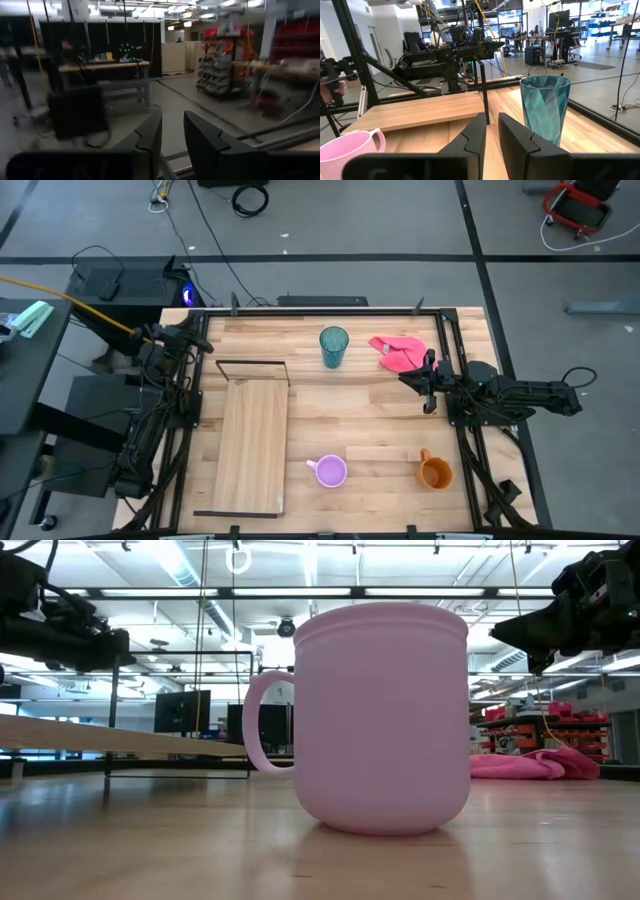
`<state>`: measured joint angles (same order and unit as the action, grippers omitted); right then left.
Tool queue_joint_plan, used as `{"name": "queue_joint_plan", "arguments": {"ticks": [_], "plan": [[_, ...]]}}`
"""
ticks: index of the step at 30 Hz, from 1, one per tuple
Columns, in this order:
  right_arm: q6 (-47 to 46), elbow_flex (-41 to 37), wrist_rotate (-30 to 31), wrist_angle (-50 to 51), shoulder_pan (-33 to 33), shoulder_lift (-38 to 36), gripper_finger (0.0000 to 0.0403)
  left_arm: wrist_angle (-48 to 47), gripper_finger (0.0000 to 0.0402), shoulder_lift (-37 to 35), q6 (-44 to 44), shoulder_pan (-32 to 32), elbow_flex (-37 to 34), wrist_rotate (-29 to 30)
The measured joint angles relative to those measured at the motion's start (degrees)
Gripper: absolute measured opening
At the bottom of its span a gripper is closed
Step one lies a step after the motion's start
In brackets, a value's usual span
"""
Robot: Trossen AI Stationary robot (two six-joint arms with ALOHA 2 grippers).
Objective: Stack small to large cups/mugs on shelf
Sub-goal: Put the blue glass on the shelf
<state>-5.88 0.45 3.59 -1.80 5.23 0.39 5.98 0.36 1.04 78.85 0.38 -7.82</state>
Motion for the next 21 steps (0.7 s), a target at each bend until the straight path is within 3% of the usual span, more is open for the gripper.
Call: {"name": "queue_joint_plan", "arguments": {"ticks": [5,7,16,21], "plan": [[-0.01,0.0,0.0,0.0,0.01,0.01,0.0059,0.01,0.0086,0.0,26.17,0.02,0.02,-1.03],[0.0,0.02,0.0,0.0,0.01,0.0,0.0059,0.1,0.0083,0.0,31.32,0.02,0.02,-4.38],[0.0,0.0,0.0,0.0,0.01,0.0,0.0059,6.4,0.0069,0.0,33.3,-2.6,0.0,-25.9],[-0.18,0.0,0.0,-0.56,0.01,0.02,0.0059,10.54,0.0066,0.0,36.26,-6.29,0.01,-28.46]]}}
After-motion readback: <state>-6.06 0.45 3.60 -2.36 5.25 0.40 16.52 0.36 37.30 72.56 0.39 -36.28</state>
